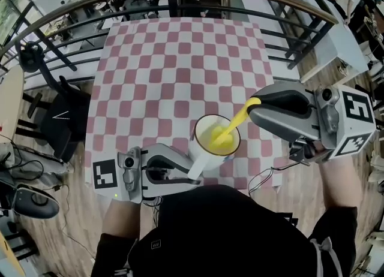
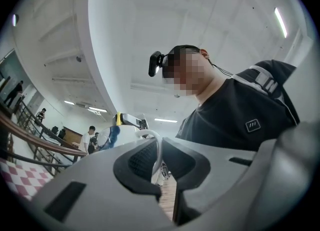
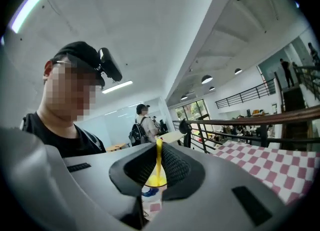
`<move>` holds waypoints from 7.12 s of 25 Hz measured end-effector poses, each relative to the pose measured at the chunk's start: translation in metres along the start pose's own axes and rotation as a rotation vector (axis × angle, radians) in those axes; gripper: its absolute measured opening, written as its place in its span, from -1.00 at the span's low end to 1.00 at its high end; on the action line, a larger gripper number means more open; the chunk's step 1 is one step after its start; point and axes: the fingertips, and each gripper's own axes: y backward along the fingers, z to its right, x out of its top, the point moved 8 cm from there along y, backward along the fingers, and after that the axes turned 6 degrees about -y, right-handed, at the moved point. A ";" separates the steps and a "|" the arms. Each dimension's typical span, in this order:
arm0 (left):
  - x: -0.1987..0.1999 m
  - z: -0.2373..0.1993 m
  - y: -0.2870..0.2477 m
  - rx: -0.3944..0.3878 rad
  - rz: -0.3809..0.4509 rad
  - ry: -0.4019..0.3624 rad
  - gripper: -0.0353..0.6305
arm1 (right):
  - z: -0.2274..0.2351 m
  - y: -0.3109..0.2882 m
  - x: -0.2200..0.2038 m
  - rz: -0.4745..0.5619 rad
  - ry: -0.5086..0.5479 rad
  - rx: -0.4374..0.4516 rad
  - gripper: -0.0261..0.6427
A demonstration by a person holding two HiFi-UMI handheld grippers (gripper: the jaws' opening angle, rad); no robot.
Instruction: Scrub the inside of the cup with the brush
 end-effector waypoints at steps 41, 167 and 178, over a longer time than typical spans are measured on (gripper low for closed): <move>-0.028 -0.001 -0.005 0.044 -0.150 0.001 -0.77 | 0.017 -0.051 -0.016 0.063 -0.062 0.016 -0.79; -0.329 0.006 0.096 0.777 -0.903 0.479 -0.66 | 0.151 -0.030 -0.343 -0.062 -0.480 -0.582 -0.79; -0.276 0.020 0.082 0.825 -0.910 0.394 -0.66 | 0.132 0.004 -0.323 0.061 -0.470 -0.650 -0.79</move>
